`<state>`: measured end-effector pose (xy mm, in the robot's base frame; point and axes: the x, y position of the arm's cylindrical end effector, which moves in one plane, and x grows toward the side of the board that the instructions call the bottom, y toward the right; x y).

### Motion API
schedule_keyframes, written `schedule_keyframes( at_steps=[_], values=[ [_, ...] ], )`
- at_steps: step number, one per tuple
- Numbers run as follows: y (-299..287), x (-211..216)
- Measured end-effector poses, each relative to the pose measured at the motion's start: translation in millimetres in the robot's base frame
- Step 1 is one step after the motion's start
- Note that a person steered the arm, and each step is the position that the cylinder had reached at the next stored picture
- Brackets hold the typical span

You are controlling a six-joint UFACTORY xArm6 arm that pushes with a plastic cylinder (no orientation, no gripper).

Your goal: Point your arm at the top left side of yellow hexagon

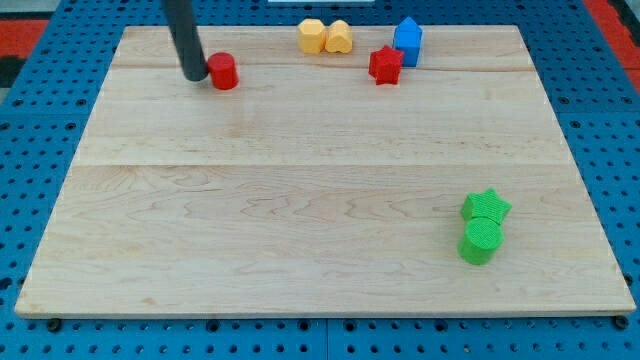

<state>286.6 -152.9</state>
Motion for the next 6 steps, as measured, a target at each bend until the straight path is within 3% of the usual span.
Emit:
schedule_keyframes(
  at_steps=[1, 3, 4, 5, 6],
  values=[
    [33, -7],
    [155, -8],
    [159, -8],
    [81, -9],
    [52, -64]
  ],
)
